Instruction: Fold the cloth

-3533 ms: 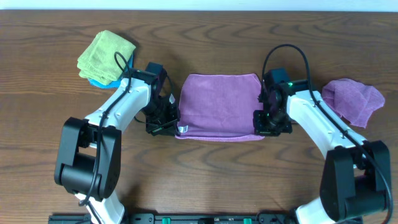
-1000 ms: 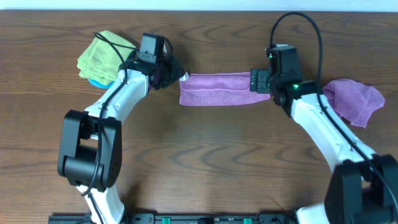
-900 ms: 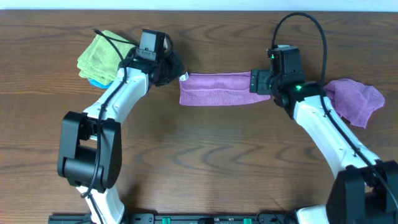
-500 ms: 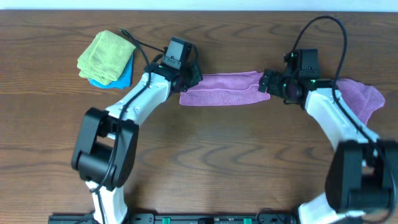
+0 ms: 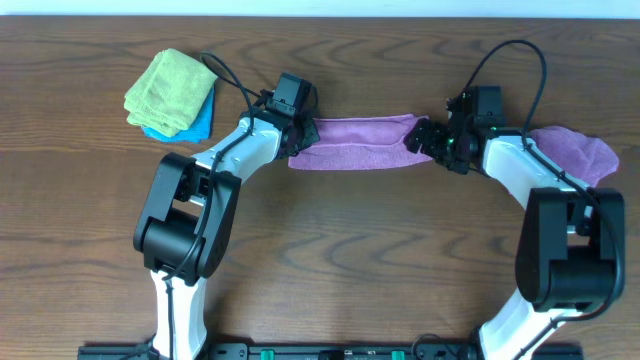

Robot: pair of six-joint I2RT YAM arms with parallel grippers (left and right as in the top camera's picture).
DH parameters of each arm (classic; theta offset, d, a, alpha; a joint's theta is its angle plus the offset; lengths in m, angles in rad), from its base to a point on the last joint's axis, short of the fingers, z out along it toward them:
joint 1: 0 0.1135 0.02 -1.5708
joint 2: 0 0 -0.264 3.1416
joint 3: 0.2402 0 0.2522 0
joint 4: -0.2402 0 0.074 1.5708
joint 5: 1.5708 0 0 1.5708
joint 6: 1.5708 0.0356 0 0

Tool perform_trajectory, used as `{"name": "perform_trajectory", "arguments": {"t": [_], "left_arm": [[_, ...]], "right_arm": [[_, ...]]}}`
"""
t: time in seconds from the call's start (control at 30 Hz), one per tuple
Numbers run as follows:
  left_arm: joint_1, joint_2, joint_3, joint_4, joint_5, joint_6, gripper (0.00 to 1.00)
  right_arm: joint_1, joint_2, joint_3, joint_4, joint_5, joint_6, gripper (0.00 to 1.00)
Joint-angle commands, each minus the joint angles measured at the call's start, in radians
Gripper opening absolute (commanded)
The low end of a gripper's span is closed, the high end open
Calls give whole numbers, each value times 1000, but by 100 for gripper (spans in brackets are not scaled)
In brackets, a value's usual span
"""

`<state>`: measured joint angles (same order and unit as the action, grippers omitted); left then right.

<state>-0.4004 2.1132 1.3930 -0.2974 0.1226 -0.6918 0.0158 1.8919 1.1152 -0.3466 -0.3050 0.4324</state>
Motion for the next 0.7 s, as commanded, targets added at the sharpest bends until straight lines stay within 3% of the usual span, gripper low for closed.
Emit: {"name": "perform_trajectory", "arguments": {"t": [0.0, 0.27, 0.67], "left_arm": [[3, 25, 14, -4, -30, 0, 6], [3, 25, 14, -5, -33, 0, 6], [3, 25, 14, -19, -33, 0, 6]], "right_arm": [[-6, 7, 2, 17, -18, 35, 91], [-6, 7, 2, 45, -5, 73, 91], [-5, 71, 3, 130, 12, 159, 80]]}}
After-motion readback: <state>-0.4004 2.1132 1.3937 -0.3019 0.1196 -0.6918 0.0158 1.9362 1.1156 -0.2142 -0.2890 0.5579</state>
